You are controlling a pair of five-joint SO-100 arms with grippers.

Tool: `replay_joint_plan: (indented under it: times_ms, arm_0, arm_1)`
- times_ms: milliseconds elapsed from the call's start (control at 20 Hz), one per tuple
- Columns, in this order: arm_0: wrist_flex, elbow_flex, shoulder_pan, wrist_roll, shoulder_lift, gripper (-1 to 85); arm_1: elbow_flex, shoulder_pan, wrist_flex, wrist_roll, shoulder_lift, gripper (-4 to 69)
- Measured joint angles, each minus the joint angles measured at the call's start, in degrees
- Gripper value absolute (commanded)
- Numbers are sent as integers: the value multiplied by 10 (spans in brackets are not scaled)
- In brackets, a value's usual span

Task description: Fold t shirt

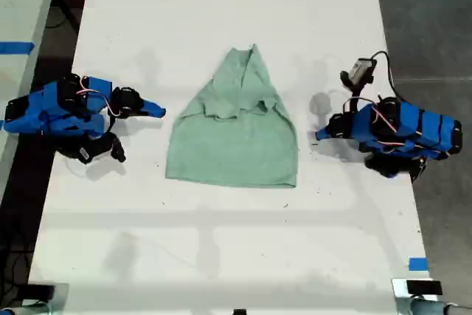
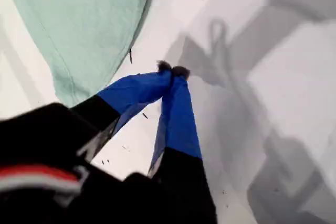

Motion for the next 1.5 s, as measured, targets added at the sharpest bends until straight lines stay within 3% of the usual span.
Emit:
replay_joint_plan:
  times_ms: [550,750,800,850,950,1250,1500]
  arm_0:
    - [0,1,0,-2,0,0]
    - [0,1,0,-2,0,0]
    - [0,1,0,-2,0,0]
    - [0,1,0,-2,0,0]
    - [0,1,0,-2,0,0]
    - [1,1,0,-4,0,0]
    - [1,1,0,-4,0,0]
  arm_1:
    - [-2,-15,4,44,-2,-12]
    - [-134,14,46,106,-121,-9]
    - [-188,-1,46,130,-205,55]
    - [-250,-14,47,147,-299,163]
    - [-361,-46,48,178,-475,200]
    - [-477,-105,-40,209,-780,204]
    - [-493,-112,-116,209,-872,198]
